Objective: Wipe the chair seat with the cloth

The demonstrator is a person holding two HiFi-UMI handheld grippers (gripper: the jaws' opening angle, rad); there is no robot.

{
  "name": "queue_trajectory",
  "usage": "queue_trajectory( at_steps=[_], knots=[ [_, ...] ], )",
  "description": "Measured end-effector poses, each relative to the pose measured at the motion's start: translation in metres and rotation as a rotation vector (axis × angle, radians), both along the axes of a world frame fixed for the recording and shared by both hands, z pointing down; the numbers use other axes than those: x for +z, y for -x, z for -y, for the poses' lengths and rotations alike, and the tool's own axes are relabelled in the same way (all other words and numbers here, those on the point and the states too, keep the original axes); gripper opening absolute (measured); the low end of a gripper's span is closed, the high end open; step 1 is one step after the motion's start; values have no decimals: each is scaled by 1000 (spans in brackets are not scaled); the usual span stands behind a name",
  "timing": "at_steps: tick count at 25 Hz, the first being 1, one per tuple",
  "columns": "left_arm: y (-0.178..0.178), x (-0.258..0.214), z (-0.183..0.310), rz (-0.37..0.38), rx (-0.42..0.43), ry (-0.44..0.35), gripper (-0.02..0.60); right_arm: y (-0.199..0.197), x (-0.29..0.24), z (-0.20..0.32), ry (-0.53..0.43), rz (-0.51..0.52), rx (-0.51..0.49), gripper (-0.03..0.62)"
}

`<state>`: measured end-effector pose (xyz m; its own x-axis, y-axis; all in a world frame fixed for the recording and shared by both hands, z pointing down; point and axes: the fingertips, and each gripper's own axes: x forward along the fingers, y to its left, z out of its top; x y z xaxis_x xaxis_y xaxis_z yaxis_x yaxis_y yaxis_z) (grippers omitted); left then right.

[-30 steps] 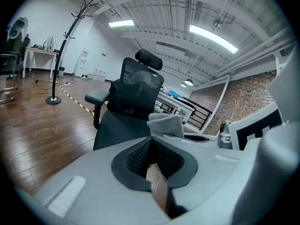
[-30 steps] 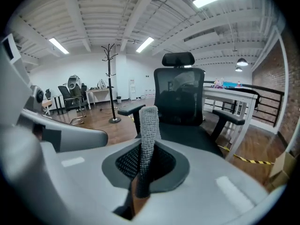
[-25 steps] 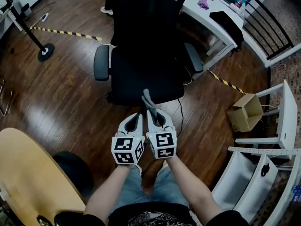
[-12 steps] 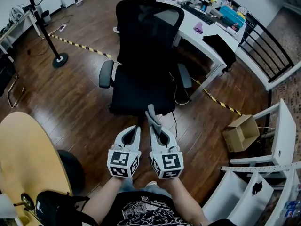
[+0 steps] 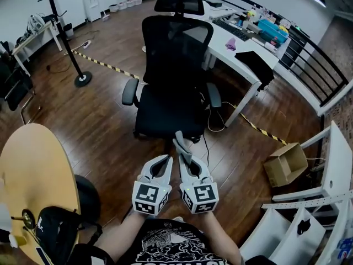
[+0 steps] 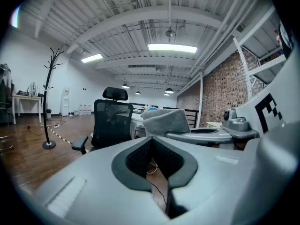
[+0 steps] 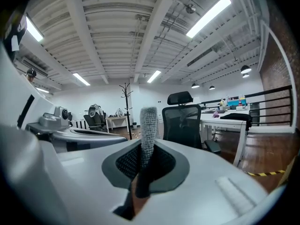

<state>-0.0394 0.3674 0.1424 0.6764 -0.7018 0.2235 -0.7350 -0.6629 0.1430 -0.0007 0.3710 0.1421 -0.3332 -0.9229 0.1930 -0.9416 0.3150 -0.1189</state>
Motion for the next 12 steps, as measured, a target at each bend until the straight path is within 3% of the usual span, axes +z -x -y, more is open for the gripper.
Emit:
queue_trajectory(
  at_steps=[12],
  knots=[
    [-6,-12,-38,10,-1,-16,3,-3,-2,-40,3,9,-8,8]
  ],
)
